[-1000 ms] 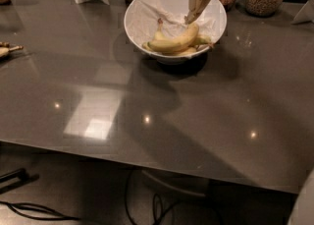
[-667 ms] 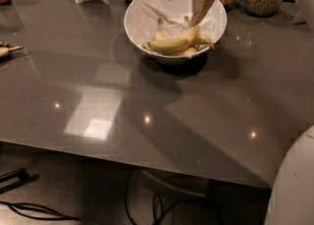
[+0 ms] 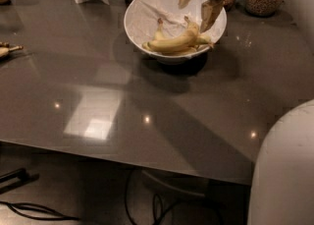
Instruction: Pick banana from white bowl
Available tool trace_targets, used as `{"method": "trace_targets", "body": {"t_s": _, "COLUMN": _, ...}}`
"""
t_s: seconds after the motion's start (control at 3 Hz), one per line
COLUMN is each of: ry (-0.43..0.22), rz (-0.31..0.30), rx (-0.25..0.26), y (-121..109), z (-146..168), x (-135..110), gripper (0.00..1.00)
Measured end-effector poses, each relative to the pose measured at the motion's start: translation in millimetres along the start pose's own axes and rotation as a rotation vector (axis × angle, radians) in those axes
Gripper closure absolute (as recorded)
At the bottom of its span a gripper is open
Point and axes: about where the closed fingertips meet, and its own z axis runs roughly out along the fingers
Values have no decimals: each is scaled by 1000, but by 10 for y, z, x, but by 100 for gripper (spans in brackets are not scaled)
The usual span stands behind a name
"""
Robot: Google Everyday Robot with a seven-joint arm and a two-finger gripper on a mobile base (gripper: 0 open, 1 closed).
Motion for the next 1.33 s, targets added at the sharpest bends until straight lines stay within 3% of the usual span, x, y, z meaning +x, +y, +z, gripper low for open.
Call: {"method": "trace_targets", "body": {"t_s": 1.33, "ry": -71, "rz": 42, "rx": -102, "y": 206, "z": 493, "x": -102, "gripper": 39}}
